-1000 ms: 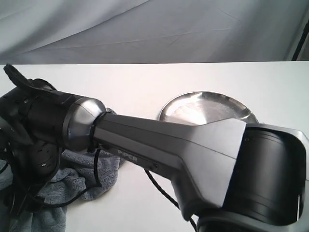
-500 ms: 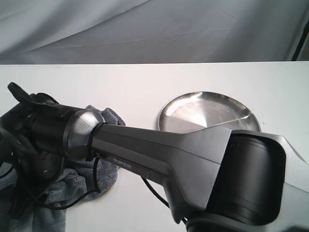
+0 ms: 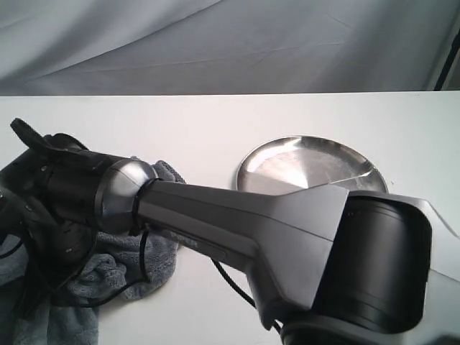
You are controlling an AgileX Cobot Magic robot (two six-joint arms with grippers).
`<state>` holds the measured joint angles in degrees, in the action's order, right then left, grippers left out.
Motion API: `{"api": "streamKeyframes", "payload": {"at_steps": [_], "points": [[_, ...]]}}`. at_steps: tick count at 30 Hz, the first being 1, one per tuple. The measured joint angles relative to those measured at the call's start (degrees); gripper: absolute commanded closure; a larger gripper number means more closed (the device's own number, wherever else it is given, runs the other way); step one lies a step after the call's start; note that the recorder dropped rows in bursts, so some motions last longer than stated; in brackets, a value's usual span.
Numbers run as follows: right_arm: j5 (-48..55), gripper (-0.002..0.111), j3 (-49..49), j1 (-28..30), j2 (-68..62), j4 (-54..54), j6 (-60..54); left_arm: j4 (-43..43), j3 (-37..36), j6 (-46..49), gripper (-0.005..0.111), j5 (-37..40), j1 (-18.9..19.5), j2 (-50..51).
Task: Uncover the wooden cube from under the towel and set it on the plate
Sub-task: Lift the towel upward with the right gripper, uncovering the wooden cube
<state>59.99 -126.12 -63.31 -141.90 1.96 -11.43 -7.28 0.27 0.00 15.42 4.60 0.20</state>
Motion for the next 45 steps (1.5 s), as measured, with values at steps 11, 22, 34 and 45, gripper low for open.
{"api": "streamKeyframes", "payload": {"at_steps": [11,22,34,45], "points": [[-0.20,0.108,0.00,0.00,8.25,0.16,0.00,0.00,0.00,0.00,0.107,0.00,0.00,0.00],[-5.01,0.108,0.00,0.29,14.45,0.98,0.09,0.00,0.00,0.00,0.107,0.00,0.00,0.00],[-17.03,0.108,0.00,9.93,15.20,-3.64,11.86,0.00,0.00,0.00,0.107,0.00,0.00,0.00],[-20.12,0.108,0.00,18.34,15.20,-9.45,15.14,0.00,0.00,0.00,0.107,0.00,0.00,0.00]]}}
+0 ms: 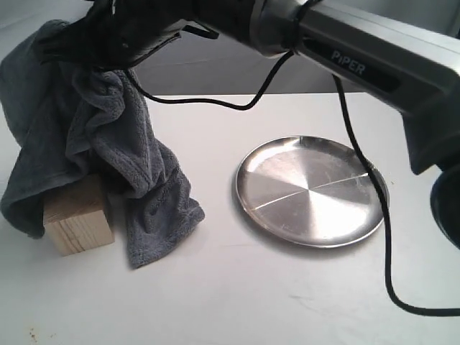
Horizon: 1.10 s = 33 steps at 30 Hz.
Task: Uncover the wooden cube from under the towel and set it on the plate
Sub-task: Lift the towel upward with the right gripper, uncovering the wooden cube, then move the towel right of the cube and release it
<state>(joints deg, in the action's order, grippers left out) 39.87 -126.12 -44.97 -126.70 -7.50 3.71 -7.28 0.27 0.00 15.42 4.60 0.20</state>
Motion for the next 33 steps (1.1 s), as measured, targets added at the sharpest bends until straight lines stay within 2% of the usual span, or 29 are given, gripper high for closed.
{"api": "streamKeyframes", "payload": {"at_steps": [16,33], "points": [[-12.86,0.108,0.00,1.75,-8.15,0.91,0.81,0.00,0.00,0.00,0.107,0.00,0.00,0.00],[-6.65,0.108,0.00,7.85,-13.61,5.94,0.96,0.00,0.00,0.00,0.107,0.00,0.00,0.00]]}}
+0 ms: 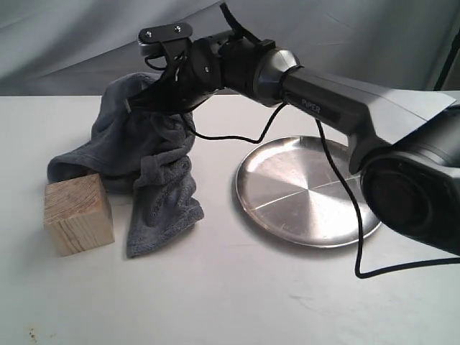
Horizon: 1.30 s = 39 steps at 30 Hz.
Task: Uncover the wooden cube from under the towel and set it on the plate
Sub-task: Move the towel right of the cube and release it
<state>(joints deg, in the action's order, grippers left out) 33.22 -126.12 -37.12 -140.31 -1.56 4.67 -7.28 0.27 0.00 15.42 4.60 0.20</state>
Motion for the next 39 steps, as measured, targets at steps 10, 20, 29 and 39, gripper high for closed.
{"api": "streamKeyframes", "payload": {"at_steps": [10,20,29,39], "points": [[7.70,0.108,0.00,0.24,-3.19,10.22,2.79,0.00,0.00,0.00,0.107,0.00,0.00,0.00],[9.19,0.075,0.00,0.24,-5.18,12.60,8.40,0.00,0.00,0.00,0.107,0.00,0.00,0.00],[12.54,0.033,0.00,0.24,-4.13,14.07,9.25,0.00,0.00,0.00,0.107,0.00,0.00,0.00],[14.05,0.025,0.00,0.24,0.68,14.07,6.62,0.00,0.00,0.00,0.107,0.00,0.00,0.00]]}}
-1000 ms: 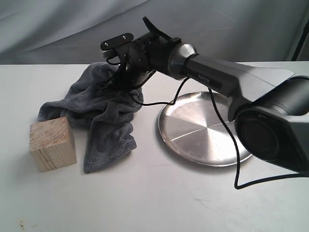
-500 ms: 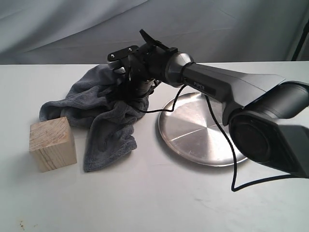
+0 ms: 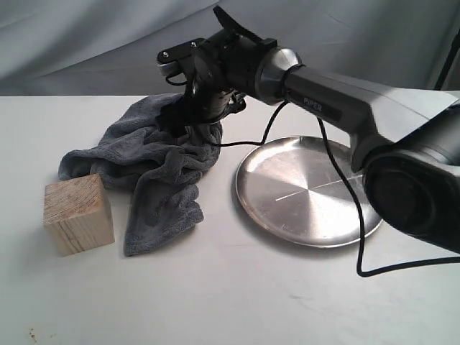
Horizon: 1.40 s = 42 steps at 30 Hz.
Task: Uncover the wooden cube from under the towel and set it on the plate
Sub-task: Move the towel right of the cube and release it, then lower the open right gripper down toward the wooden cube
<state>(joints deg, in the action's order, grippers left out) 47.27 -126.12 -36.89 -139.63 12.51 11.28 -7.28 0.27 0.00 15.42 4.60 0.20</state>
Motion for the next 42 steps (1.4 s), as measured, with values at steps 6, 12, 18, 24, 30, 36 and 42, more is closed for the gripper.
{"api": "streamKeyframes", "payload": {"at_steps": [6,12,18,24,30,36,42], "points": [[3.03,0.025,0.00,0.00,3.12,-0.14,-11.76,0.00,0.00,0.00,0.107,0.00,0.00,0.00],[8.63,0.025,0.00,-0.23,5.68,-7.44,-27.20,0.00,0.00,0.00,0.107,0.00,0.00,0.00],[12.42,0.024,0.00,-2.72,6.23,-18.37,-38.13,0.00,0.00,0.00,0.107,0.00,0.00,0.00],[15.77,0.006,0.00,-7.39,6.60,-20.00,-40.30,0.00,0.00,0.00,0.107,0.00,0.00,0.00],[17.09,0.003,0.00,-11.56,6.60,-21.98,-39.50,0.00,0.00,0.00,0.107,0.00,0.00,0.00],[16.73,0.003,0.00,-13.92,6.60,-19.45,-20.62,0.00,0.00,0.00,0.107,0.00,0.00,0.00],[10.28,0.003,0.00,-14.06,6.81,-16.45,0.48,0.00,0.00,0.00,0.107,0.00,0.00,0.00]]}}
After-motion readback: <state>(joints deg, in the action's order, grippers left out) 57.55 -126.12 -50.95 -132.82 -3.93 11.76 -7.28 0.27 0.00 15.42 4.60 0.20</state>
